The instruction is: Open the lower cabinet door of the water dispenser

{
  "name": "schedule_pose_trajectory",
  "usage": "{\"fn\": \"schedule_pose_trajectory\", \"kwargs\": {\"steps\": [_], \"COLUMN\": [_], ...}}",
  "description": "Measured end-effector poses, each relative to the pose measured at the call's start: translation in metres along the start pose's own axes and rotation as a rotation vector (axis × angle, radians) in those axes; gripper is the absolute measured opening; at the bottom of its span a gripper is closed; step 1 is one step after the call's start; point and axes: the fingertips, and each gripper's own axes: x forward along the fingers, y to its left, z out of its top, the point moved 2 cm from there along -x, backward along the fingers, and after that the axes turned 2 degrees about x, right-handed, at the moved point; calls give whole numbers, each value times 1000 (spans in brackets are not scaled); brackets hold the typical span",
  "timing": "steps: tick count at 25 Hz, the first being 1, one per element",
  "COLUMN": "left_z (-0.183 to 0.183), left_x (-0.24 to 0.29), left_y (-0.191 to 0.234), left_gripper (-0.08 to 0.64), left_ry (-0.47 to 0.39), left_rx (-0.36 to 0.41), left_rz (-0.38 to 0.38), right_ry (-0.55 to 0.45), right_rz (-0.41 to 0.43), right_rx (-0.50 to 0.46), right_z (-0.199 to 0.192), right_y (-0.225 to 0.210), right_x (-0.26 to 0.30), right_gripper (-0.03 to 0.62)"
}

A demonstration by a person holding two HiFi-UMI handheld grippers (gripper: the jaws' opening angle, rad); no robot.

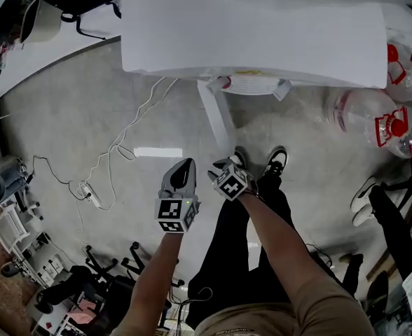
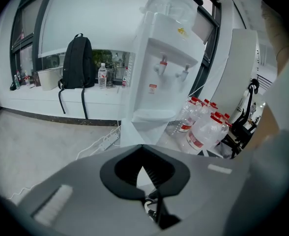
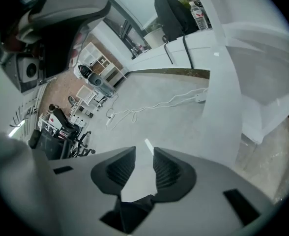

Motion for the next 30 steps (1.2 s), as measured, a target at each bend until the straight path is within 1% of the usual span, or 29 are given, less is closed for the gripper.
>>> {"fn": "schedule_pose_trajectory", "kwargs": {"steps": [2, 3, 5, 8, 11, 16, 18, 20, 22, 26, 30], "left_z": [2, 5, 10, 25, 50, 93, 113, 134, 147, 162, 196], "left_x": [-3, -4, -6, -9, -16, -40, -50, -54, -62, -92, -113], "left_y": [-5, -9, -21, -44, -70, -118, -134, -145, -156, -178, -198], "left_gripper": [2, 2, 2, 2, 2, 2, 2, 2, 2, 2, 2], "left_ry": [-1, -3, -5, -21, -44, -87, -109, -140, -153, -145, -181], "left_rx": [-2, 0, 9, 37, 59, 78, 81, 101, 115, 112, 128], "left_rz": [-7, -12, -24, -51, -79, -116, -130, -141, -149, -162, -168], "right_ry": [6, 8, 10, -1, -37, -87, -139, -204, -259, -371, -476], "right_rz": [19, 21, 17, -3, -40, -145, -177, -202, -232, -289, -377], "right_rx": [-19, -24, -24, -14, 33, 95, 85, 49, 10, -27, -83], "right_z": [1, 1, -4, -11, -11, -9, 0, 15, 30, 57, 90], "right_y": [7, 9, 12, 15, 16, 14, 11, 5, 7, 40, 61], "right_x": [-11, -19, -38, -77, -128, -230, -266, -300, -336, -404, -470], "right_gripper": [107, 90, 49, 23, 14, 9, 9, 9, 9, 9, 9]}}
